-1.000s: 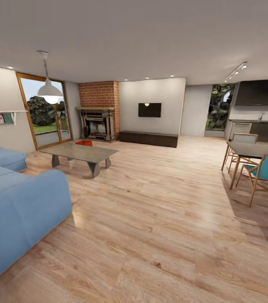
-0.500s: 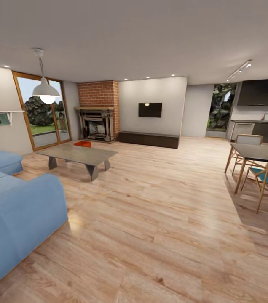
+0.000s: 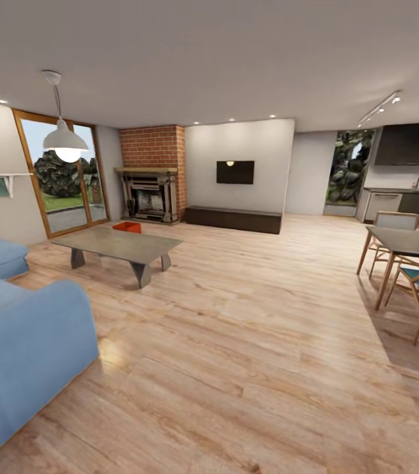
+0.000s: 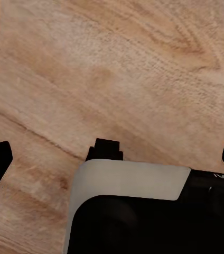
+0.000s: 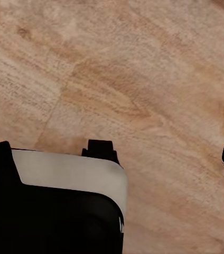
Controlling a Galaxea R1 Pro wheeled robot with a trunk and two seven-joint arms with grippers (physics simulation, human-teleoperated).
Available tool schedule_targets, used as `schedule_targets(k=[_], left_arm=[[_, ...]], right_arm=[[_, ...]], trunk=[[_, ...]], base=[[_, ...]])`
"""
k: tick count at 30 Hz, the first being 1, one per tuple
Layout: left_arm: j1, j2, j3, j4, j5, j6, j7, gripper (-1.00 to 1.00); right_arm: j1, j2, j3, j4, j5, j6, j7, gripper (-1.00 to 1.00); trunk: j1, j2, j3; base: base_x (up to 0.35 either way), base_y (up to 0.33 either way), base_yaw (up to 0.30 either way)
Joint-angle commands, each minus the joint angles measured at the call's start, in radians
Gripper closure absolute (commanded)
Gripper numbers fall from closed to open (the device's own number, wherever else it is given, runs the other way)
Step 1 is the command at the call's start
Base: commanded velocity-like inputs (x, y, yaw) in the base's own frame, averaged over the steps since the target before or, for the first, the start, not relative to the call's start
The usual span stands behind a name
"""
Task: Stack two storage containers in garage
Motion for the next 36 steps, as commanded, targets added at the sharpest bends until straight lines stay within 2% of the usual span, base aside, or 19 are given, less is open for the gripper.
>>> schedule_targets(k=[1,26,36], left_arm=[[0.0,0.0,-0.008,0.0,0.009,0.0,0.002,-1.0],[0.0,-0.002,-0.008,0.0,0.008,0.0,0.002,-1.0],[0.0,-0.002,-0.008,0.0,0.008,0.0,0.002,-1.0]], right_arm=[[-0.001,0.001,0.008,0.003,-0.009,-0.005,0.0,-1.0],[-0.001,0.003,0.008,0.003,-0.009,-0.005,0.0,-1.0],[-0.001,0.004,0.008,0.003,-0.009,-0.007,0.0,-1.0]], trunk=[[0.001,-0.001,-0.001],[0.001,-0.001,-0.001],[0.001,-0.001,-0.001]], base=[[0.322,0.0,0.0],[0.322,0.0,-0.002],[0.322,0.0,-0.203]])
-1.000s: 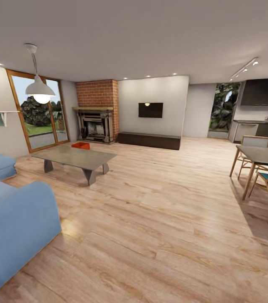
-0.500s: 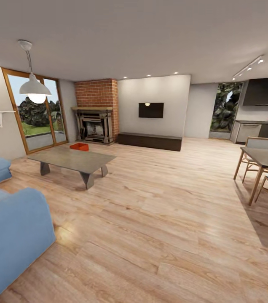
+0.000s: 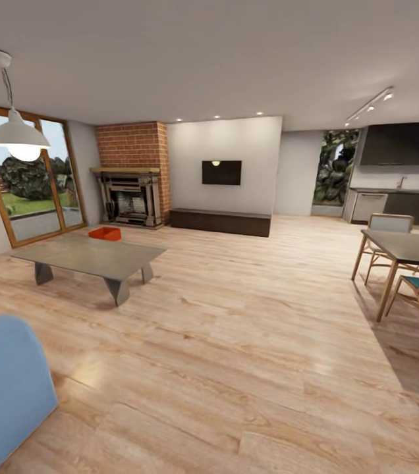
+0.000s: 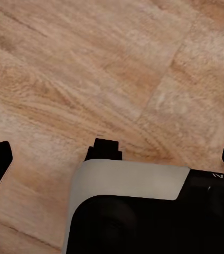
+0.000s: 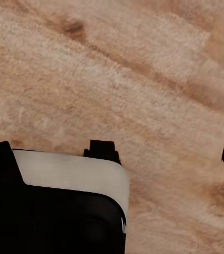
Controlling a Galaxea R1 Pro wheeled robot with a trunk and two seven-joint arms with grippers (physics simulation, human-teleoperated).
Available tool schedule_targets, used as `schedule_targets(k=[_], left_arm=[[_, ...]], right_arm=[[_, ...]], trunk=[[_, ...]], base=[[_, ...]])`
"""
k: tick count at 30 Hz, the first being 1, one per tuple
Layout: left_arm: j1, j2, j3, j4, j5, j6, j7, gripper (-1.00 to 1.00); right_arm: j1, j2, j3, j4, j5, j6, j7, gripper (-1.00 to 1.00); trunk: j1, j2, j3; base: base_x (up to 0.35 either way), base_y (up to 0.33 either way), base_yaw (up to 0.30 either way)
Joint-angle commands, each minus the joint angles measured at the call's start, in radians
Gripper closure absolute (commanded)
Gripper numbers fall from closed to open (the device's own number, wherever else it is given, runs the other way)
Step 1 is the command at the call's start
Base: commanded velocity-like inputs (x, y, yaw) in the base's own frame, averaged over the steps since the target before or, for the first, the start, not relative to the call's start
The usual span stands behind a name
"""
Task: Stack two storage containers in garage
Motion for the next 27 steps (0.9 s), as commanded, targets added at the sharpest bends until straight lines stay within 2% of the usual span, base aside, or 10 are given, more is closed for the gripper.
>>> schedule_targets(k=[1,6,27], left_arm=[[0.0,0.0,-0.008,0.0,0.009,0.0,0.002,-1.0],[0.0,0.0,-0.008,0.0,0.009,0.0,0.002,-1.0],[0.0,0.0,-0.008,0.0,0.009,0.0,0.002,-1.0]], right_arm=[[-0.001,0.001,0.008,0.003,-0.009,-0.005,0.0,-1.0],[-0.002,0.001,0.008,0.003,-0.009,-0.005,0.0,-1.0],[-0.001,0.001,0.008,0.003,-0.007,-0.005,0.0,-1.0]], trunk=[[0.001,-0.001,-0.001],[0.001,-0.001,-0.001],[0.001,-0.001,-0.001]], base=[[0.322,0.0,-0.216],[0.322,0.0,-0.097],[0.322,0.0,-0.002]])
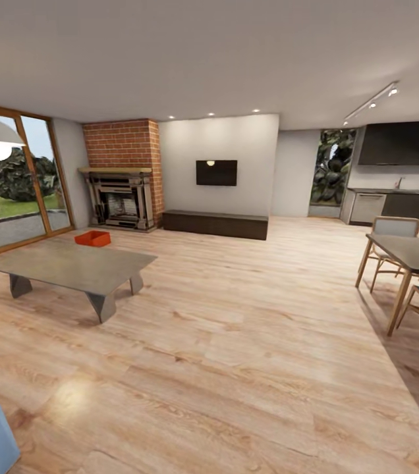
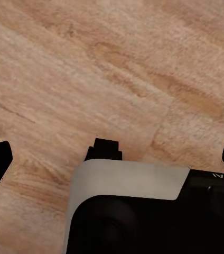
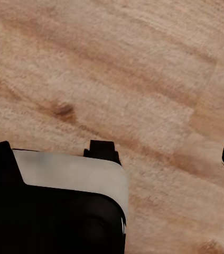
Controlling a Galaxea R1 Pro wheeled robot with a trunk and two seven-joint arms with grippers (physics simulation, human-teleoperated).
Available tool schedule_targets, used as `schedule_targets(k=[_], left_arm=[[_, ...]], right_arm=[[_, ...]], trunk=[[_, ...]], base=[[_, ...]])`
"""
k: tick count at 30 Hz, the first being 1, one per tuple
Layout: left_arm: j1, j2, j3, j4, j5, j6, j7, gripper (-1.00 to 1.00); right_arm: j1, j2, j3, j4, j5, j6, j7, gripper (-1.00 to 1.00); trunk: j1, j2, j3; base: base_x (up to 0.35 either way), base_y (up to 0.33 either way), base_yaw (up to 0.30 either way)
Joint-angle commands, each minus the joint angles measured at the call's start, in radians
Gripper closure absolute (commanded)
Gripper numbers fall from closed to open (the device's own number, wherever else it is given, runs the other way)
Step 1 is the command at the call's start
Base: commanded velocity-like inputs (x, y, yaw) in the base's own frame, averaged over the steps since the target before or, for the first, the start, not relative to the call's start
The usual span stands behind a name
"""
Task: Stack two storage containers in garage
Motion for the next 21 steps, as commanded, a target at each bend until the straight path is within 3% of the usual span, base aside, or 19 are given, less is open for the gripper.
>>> schedule_targets(k=[1,21], left_arm=[[0.0,0.0,-0.008,0.0,0.009,0.0,0.002,-1.0],[0.0,0.0,-0.008,0.0,0.008,0.0,0.002,-1.0]], right_arm=[[-0.001,0.001,0.008,0.003,-0.009,-0.005,0.0,-1.0],[-0.001,0.001,0.008,0.003,-0.009,-0.005,0.0,-1.0]], trunk=[[0.001,-0.001,-0.001],[0.001,-0.001,-0.001]], base=[[0.322,0.0,0.0],[0.322,0.0,0.0]])
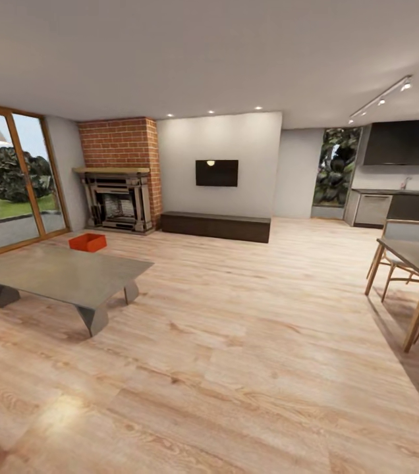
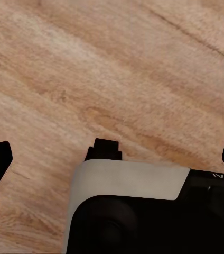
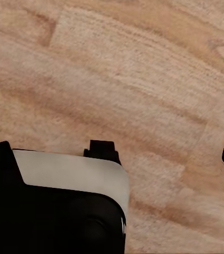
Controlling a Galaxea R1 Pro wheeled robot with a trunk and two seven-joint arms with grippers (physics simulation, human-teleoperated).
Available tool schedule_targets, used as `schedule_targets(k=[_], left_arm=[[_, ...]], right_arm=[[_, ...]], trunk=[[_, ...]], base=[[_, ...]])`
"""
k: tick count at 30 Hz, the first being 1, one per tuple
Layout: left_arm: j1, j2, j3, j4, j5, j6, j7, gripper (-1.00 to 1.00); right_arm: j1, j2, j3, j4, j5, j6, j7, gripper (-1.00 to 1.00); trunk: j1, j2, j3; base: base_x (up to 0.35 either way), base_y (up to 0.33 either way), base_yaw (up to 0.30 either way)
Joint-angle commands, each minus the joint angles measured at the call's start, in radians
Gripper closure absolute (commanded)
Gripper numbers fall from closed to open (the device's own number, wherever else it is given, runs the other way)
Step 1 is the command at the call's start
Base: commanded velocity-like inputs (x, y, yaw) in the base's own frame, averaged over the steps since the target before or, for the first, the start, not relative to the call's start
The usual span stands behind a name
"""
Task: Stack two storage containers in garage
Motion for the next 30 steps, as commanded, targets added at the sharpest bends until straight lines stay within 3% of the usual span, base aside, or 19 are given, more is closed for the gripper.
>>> schedule_targets(k=[1,30], left_arm=[[0.0,0.0,-0.008,0.0,0.009,0.0,0.002,-1.0],[0.0,0.0,-0.008,0.0,0.01,0.0,0.002,-1.0]], right_arm=[[-0.001,0.001,0.008,0.003,-0.009,-0.005,0.0,-1.0],[-0.001,0.001,0.008,0.003,-0.009,-0.005,0.0,-1.0]], trunk=[[0.001,-0.001,-0.001],[0.001,-0.001,-0.001]], base=[[0.322,0.0,0.0],[0.322,0.0,0.0]])
